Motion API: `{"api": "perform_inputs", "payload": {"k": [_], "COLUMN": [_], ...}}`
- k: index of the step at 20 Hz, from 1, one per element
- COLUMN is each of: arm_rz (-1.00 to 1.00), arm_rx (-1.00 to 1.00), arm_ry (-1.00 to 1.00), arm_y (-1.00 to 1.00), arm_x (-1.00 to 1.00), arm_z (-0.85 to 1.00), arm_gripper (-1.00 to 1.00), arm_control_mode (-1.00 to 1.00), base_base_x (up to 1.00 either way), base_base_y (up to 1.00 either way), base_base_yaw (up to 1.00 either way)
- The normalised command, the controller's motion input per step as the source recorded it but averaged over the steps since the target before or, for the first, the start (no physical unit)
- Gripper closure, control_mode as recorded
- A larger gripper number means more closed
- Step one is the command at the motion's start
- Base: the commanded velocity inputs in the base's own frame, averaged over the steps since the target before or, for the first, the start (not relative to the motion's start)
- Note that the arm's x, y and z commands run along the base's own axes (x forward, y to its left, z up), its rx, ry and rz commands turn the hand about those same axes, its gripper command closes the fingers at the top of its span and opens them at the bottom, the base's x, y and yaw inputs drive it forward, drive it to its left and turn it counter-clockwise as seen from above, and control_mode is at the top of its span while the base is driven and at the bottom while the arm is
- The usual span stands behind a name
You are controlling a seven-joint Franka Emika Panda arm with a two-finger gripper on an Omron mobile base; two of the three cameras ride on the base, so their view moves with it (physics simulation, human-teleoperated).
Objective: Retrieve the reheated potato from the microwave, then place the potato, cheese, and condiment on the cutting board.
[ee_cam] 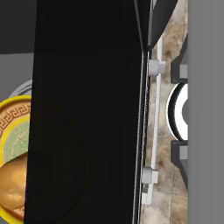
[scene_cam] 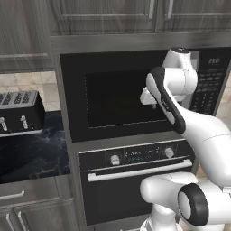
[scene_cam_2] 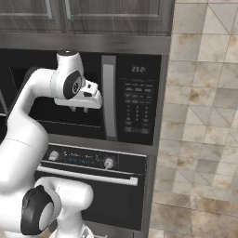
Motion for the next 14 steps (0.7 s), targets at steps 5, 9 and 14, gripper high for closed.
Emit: {"api": "perform_inputs", "payload": {"k": [5,9,14], "arm_rz": [0.0,-0.05,-0.14], "arm_rx": [0.0,0.0,0.01], "arm_ry": [-0.03,-0.33,-0.29], "arm_y": [0.0,-0.21,-0.37], "arm_x": [-0.09,-0.45,-0.28], "arm_z": [0.0,0.0,0.03], "arm_gripper": [-1.0,-1.0,-1.0], "arm_control_mode": [-1.0,-1.0,-1.0], "base_base_x": [0.0,0.0,0.0], "base_base_y": [0.0,0.0,0.0], "base_base_yaw": [0.0,0.0,0.0]}}
